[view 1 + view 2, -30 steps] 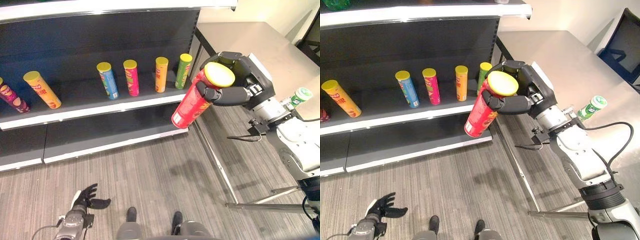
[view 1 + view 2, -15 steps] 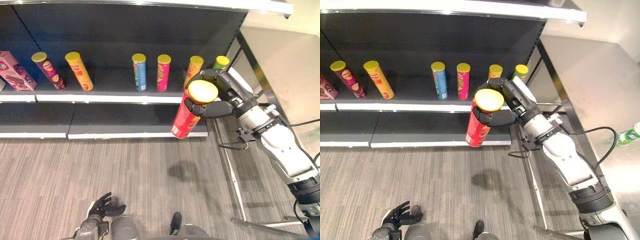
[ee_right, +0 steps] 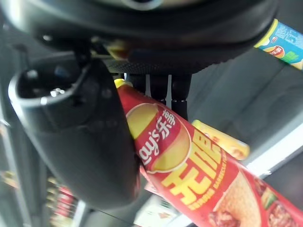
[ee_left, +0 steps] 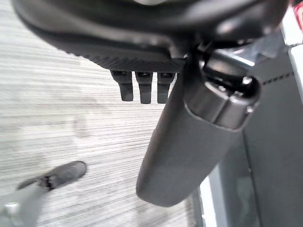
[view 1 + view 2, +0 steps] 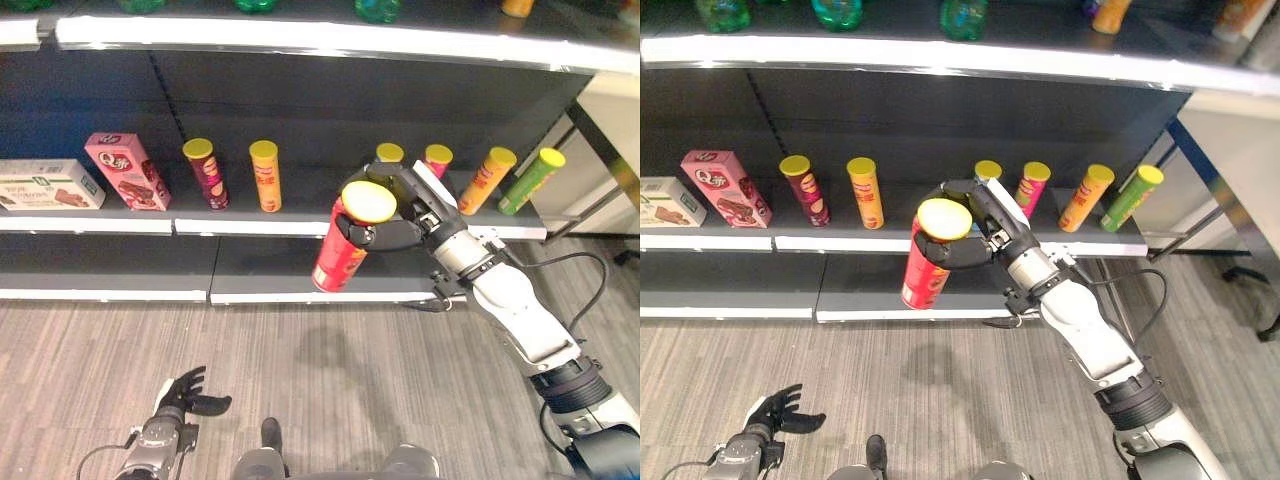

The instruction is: Put the goods on the table back onto the shelves and tidy them up.

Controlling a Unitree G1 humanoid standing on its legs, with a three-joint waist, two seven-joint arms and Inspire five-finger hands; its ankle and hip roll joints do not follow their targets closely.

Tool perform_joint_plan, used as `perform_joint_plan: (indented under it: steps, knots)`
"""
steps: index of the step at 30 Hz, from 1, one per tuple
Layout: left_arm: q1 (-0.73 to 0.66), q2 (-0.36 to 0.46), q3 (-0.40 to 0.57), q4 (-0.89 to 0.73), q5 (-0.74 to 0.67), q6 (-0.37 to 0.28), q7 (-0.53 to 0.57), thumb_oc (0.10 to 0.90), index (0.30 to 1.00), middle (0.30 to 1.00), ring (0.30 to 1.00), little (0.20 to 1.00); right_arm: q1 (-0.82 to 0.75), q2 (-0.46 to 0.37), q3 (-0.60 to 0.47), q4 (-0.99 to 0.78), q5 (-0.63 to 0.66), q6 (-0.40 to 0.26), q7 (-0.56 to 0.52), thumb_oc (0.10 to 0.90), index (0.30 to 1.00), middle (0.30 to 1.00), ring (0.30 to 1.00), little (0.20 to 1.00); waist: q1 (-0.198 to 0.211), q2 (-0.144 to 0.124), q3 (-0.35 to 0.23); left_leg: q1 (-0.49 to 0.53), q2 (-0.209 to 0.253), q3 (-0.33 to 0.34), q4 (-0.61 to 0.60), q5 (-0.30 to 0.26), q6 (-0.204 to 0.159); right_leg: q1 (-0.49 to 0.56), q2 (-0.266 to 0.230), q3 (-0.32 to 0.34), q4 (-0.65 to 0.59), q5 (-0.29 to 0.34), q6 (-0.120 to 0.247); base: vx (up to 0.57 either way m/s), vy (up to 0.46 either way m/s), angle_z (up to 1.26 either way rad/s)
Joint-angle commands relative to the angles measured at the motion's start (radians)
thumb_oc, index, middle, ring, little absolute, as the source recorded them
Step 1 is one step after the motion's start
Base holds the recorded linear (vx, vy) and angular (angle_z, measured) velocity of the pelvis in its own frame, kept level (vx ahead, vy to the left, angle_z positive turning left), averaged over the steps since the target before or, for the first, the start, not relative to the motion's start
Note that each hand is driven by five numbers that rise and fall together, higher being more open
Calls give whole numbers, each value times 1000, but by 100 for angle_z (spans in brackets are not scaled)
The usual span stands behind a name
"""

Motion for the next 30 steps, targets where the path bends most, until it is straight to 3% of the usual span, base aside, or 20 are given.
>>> perform_joint_plan:
  steps: [1,4,8,15,20,24,27,30]
  knots:
    - [14,-24,3,4,44,-32,-11,800,900,900,900,900,-81,-46,-131,-35,-13,-84,-32,400,300,300,300,300,-24,0,-42,4,39,12,5,-69,-104,113,57,-23,-215,-30,11,179,32,52]
    - [42,-52,6,17,62,-32,-8,800,900,900,900,900,-100,-35,-98,-19,-39,-83,-37,400,300,300,300,300,-18,-24,-34,16,9,-3,5,-85,-92,94,91,59,-312,19,30,140,-7,32]
    - [55,-58,18,23,62,-32,-1,800,900,900,900,900,-148,-23,-64,3,-65,-77,-52,400,300,300,300,300,-10,-25,-5,14,7,-29,5,-100,-93,24,95,133,-340,53,45,88,-93,14]
    - [92,-70,39,42,57,-34,8,800,900,900,900,900,-148,-12,-79,26,-110,-81,-86,400,300,300,300,300,8,-26,-8,35,-20,-65,5,-106,-93,58,84,129,-356,59,37,125,-87,11]
    - [118,-83,16,26,51,-33,-1,800,900,900,900,900,-142,22,-90,67,-104,-80,-104,400,300,300,300,300,27,13,-4,22,-13,-111,5,-99,-107,101,84,41,-356,32,24,100,-121,32]
    - [133,-86,-18,-29,44,-38,-5,800,900,900,900,900,-189,43,-101,109,-158,-80,-159,400,300,300,300,300,41,41,9,-1,-5,-127,5,-86,-117,100,83,10,-356,18,20,41,-82,39]
    - [146,-81,-49,-81,31,-46,1,800,900,900,900,900,-268,50,-119,186,-225,-78,-250,400,300,300,300,300,58,65,29,-31,-5,-135,5,-76,-120,82,82,2,-356,14,20,-16,-45,22]
    - [144,-62,-86,-132,9,-62,11,800,900,900,900,900,-409,-14,-172,320,-314,-66,-389,400,300,300,300,300,82,106,66,-89,-12,-159,5,-54,-130,46,77,-10,-356,13,17,-57,-41,27]
